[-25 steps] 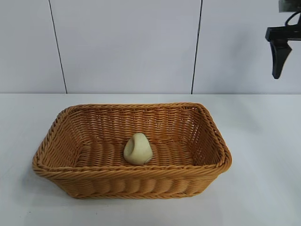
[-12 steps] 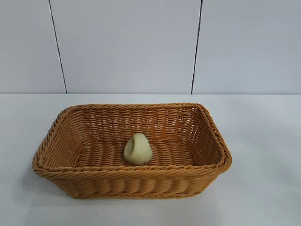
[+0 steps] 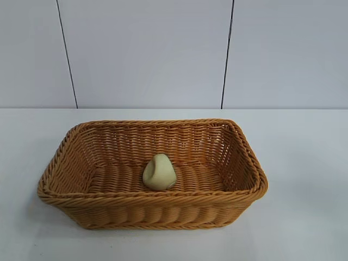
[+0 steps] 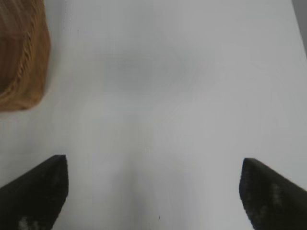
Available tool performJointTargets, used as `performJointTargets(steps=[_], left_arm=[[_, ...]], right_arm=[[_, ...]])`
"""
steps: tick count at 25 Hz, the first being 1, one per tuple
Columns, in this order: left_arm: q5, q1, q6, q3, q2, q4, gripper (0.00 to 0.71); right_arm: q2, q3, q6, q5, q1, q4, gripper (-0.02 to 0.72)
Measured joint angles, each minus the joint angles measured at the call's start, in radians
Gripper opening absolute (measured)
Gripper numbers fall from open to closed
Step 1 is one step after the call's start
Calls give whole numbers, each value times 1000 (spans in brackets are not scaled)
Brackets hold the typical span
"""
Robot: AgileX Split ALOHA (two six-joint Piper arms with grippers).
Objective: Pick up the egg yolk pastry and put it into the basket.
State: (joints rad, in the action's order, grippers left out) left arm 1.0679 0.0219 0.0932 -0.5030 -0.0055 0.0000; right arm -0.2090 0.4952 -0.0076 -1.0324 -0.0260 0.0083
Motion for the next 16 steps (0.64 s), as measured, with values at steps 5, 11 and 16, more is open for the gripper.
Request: performJointTargets(steps=[5, 11, 16], left_arm=[[0, 0, 0, 0, 0, 0, 668], [0, 0, 0, 0, 0, 0, 668], [0, 0, 0, 0, 0, 0, 668]], right_arm=[[189, -1, 0, 2, 0, 0, 695], [213, -1, 0, 2, 0, 0, 695], [213, -1, 0, 2, 0, 0, 695]])
